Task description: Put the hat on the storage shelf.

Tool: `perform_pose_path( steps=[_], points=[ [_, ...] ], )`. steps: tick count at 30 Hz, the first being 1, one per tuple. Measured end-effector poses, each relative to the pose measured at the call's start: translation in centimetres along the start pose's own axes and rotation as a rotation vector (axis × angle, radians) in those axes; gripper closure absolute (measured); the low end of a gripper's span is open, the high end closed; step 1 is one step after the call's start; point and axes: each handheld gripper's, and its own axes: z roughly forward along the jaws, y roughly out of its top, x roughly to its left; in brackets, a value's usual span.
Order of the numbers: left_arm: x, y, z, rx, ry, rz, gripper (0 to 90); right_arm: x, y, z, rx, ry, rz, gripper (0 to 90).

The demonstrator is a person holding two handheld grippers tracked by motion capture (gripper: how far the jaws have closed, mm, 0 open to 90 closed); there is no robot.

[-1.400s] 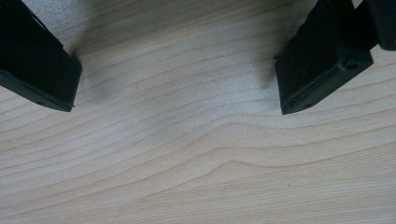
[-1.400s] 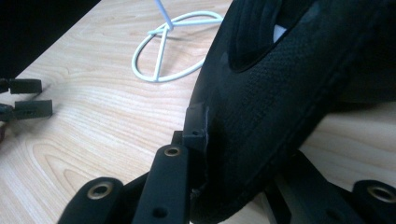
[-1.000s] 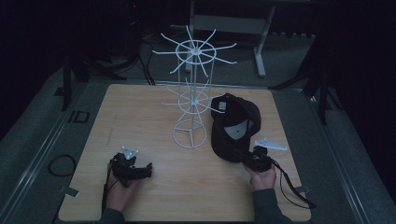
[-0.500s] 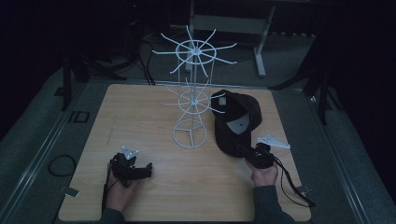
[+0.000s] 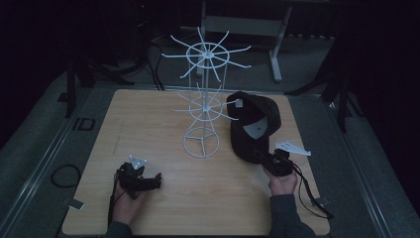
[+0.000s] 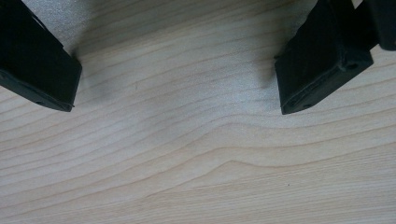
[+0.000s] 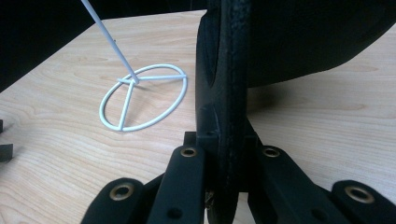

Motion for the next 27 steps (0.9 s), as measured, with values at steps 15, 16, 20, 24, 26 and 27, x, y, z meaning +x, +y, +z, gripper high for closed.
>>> perform_pose_path(
  steps=[15,16,20,24,26,27],
  points=[
    [0.0,0.0,0.0,0.0,0.0,0.001,0.2,0.1,1.0,-0.2,-0.021,-0.006,-0.023,86.4],
    [0.0,0.0,0.0,0.0,0.0,0.0,0.2,0.1,1.0,-0.2,-0.021,-0.005,-0.024,86.4],
    [0.0,0.0,0.0,-0.001,0.0,0.0,0.2,0.1,1.2,-0.2,-0.026,-0.008,-0.027,86.4],
    [0.0,0.0,0.0,-0.001,0.0,-0.001,0.2,0.1,1.5,-0.3,-0.035,-0.008,-0.03,86.4],
    [0.0,0.0,0.0,-0.001,0.0,-0.001,0.2,0.2,1.5,-0.4,-0.035,-0.009,-0.028,86.4],
    [0.0,0.0,0.0,-0.001,0.0,-0.001,0.2,0.2,1.7,-0.5,-0.039,-0.009,-0.033,86.4]
  ],
)
